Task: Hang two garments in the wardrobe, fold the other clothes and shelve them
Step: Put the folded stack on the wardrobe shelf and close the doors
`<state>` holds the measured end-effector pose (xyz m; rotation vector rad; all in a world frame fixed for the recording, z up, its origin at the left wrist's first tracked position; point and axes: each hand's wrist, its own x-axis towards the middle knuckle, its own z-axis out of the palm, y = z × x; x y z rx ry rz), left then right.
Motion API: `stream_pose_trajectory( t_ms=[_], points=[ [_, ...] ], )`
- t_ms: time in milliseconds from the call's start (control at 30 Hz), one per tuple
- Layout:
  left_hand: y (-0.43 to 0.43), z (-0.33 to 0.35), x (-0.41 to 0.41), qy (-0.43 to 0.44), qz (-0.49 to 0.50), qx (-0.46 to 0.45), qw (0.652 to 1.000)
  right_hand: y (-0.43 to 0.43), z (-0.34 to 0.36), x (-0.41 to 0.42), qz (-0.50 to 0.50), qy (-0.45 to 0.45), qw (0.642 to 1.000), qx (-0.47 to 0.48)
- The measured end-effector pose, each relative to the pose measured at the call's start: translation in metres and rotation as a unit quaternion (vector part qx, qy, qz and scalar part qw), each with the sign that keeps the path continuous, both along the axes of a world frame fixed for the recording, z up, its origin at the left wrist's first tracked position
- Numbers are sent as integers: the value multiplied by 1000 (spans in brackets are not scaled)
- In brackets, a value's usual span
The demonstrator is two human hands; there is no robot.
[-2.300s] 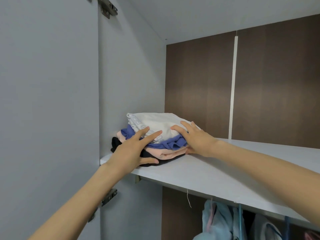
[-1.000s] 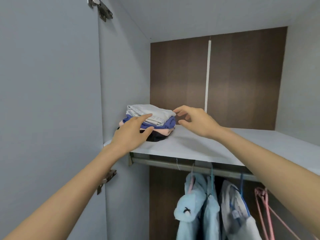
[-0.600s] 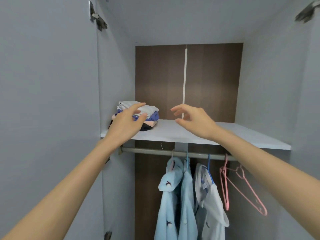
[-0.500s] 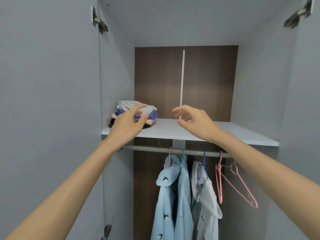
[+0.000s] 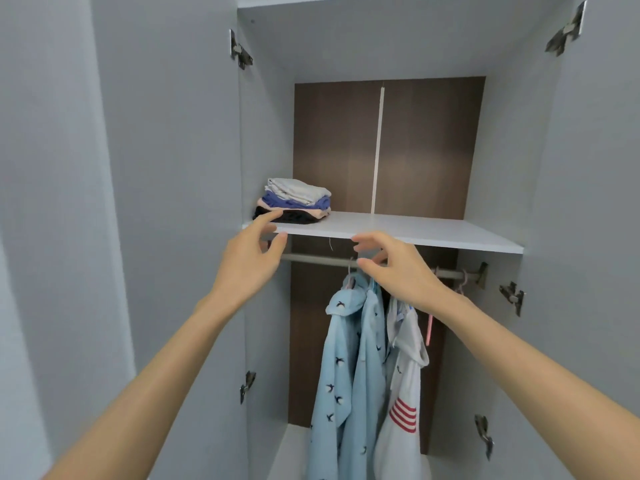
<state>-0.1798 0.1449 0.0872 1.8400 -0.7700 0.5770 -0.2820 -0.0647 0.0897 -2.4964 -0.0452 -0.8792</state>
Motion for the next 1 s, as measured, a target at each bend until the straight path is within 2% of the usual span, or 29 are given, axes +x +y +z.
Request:
stream_pose_trajectory(
  t_ms=[333,433,567,733,1000],
  points=[
    [134,-19,-9,-61,120,-13,991,115,-32,41,88,16,996,11],
    [166,-24,12,-38,135,-6,990,155,-46,71,111,24,993,21],
    [194,-31,46,-9,115,39,993,209,-69,116,121,28,992,37],
    [207,-46,76,23,42,71,996,272,-101,164,108,15,990,92],
    [210,-52,100,50,-16,-17,998,305,-129,200,44,-43,993,104]
  ],
)
